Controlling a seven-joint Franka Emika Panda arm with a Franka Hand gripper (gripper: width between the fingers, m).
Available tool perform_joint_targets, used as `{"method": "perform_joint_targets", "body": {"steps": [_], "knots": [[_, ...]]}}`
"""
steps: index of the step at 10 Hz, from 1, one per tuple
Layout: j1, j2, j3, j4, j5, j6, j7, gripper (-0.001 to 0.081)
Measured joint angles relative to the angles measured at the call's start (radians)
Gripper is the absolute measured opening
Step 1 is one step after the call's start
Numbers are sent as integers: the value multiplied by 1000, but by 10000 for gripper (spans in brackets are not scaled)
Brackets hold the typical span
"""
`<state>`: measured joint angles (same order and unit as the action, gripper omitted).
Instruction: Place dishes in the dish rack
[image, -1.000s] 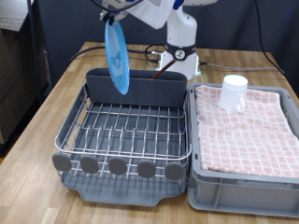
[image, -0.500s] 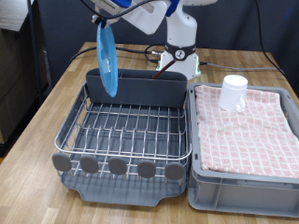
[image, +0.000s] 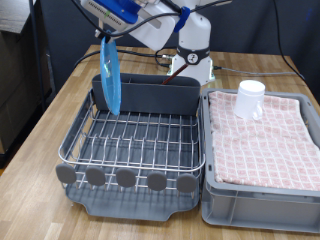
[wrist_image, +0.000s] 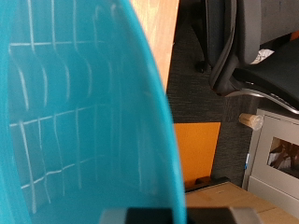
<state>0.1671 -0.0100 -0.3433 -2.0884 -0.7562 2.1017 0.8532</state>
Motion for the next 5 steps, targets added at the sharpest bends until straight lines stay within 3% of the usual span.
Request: {"method": "perform_joint_targets", "body": {"steps": [5], "knots": [[0,52,-22,-52,-10,75,49,26]]}}
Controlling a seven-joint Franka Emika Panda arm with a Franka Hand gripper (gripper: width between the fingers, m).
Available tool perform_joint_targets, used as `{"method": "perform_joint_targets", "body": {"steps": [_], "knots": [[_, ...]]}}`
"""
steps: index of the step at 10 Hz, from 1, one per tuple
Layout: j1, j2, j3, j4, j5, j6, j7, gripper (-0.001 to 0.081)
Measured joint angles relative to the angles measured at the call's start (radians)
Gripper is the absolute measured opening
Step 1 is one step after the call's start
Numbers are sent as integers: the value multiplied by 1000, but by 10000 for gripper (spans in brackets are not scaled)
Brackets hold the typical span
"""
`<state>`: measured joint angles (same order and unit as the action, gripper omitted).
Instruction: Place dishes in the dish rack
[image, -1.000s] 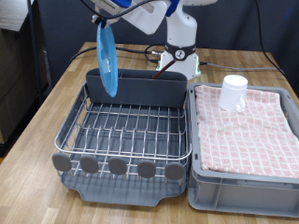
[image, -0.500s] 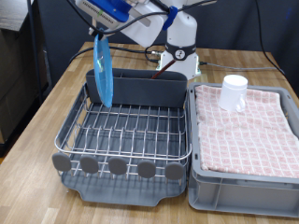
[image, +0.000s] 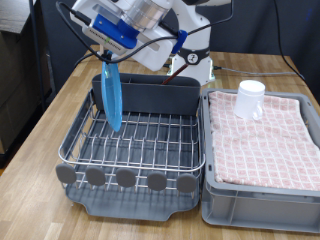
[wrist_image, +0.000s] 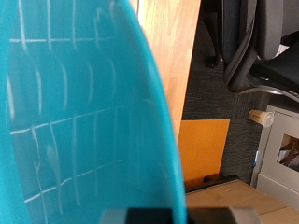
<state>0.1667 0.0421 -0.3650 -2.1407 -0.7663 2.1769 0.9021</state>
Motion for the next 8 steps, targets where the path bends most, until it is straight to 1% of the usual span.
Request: {"method": "perform_joint_targets", "body": {"steps": [4,6,8], "knots": [[0,25,-21,-51,-19,79,42,26],[0,40,-26,-67,-23,109,59,26],[0,54,-27,-72,-23,127,70,26]]}}
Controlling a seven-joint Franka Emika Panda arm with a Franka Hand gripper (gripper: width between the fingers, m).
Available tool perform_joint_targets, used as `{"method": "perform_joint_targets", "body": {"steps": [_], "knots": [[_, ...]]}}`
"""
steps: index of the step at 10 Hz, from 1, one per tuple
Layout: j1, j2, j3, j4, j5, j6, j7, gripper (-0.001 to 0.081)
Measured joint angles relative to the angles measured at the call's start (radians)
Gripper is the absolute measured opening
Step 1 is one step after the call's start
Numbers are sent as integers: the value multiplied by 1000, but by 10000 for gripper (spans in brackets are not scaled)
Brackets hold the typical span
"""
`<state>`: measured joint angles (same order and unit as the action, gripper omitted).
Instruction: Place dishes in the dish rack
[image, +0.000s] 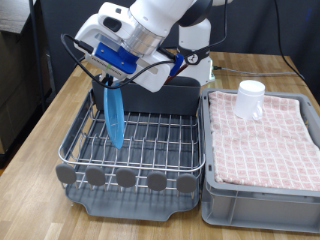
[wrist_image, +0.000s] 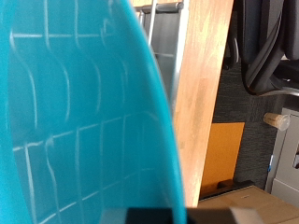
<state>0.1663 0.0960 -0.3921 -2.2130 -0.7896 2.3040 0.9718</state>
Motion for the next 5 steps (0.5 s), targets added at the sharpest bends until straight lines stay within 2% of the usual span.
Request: {"method": "perform_joint_targets", "body": {"steps": [5], "knots": [[1,32,0,-2,0,34,23,26]]}}
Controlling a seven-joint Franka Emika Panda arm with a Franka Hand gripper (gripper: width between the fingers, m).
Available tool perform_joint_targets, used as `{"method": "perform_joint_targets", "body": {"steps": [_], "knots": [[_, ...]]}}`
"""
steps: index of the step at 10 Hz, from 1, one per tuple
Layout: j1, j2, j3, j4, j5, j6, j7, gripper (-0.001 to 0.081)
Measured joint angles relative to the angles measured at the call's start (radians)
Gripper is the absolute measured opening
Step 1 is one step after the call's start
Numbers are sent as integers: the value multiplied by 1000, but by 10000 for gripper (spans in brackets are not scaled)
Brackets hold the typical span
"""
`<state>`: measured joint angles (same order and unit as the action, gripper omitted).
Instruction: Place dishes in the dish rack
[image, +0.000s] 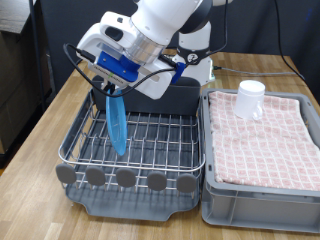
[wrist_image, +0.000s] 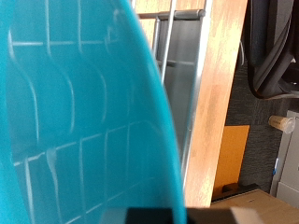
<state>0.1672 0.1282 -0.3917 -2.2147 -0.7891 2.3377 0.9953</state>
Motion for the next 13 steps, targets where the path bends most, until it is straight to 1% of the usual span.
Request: {"method": "perform_joint_targets", "body": {"steps": [6,7,8,9,10,11,12,13], "knots": [[1,9,6,-8,6,10,27,29],[1,9,8,-9,15,17,27,208],[1,9,11,-9,35,24,27,208],[1,8,14,-8,72,35,21,366],[1,8,18,-5,125,44,2,366],[1,6,23,1,175,47,-26,571],[1,2,27,11,218,47,-53,571],[1,-2,30,22,258,43,-79,723]]}}
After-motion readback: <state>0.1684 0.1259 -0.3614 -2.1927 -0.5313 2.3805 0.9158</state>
